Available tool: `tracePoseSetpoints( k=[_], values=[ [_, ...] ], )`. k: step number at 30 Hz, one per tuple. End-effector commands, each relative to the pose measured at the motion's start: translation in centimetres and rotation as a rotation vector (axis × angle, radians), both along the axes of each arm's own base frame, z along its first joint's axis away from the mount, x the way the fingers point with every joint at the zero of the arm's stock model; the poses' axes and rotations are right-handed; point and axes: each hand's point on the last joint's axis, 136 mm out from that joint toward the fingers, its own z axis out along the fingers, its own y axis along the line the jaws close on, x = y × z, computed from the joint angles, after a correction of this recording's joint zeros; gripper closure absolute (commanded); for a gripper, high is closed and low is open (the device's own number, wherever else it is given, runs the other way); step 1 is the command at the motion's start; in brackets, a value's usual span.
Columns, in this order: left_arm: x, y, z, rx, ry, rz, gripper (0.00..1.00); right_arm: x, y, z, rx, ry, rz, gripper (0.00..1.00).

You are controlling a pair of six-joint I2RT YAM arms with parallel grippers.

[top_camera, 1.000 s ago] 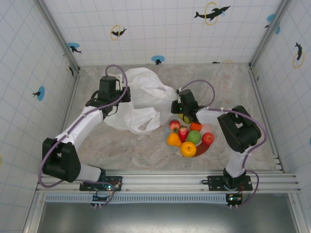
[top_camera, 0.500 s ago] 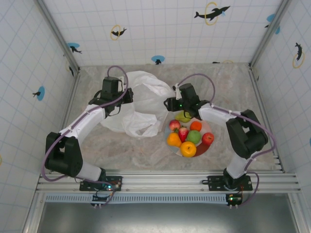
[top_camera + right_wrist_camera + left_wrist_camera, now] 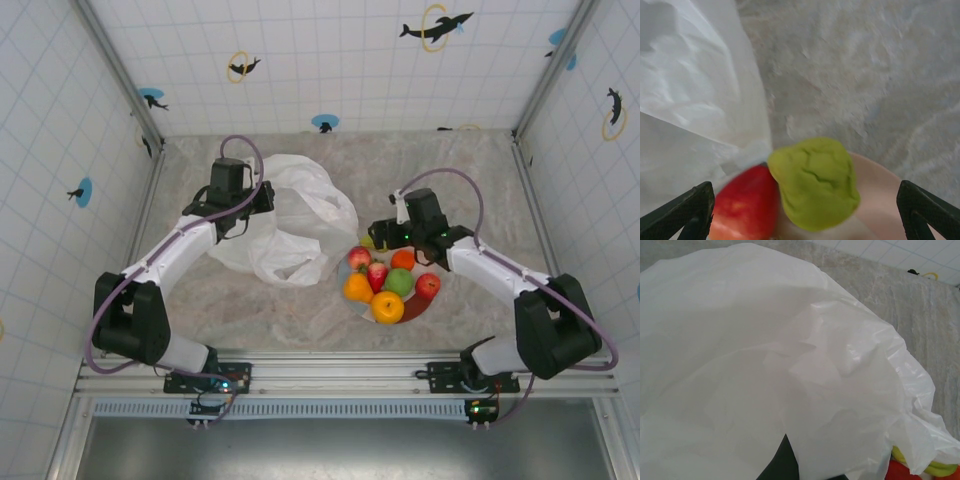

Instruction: Place the fruits into the plastic bag

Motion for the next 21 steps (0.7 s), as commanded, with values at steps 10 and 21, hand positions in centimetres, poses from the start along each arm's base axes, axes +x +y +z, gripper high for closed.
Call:
tracePoseSetpoints(
  k=[10, 21],
  values=[
    [0.2, 0.0, 0.3, -0.013, -0.009, -0.007, 1.00, 1.2, 1.6, -4.1, 0.031, 0.162, 0.070, 0.05],
    [0.2, 0.0, 0.3, -0.012, -0.008, -0.011, 1.00, 1.9, 2.0, -6.0, 0.044, 0.216, 0.097, 0.13]
  ],
)
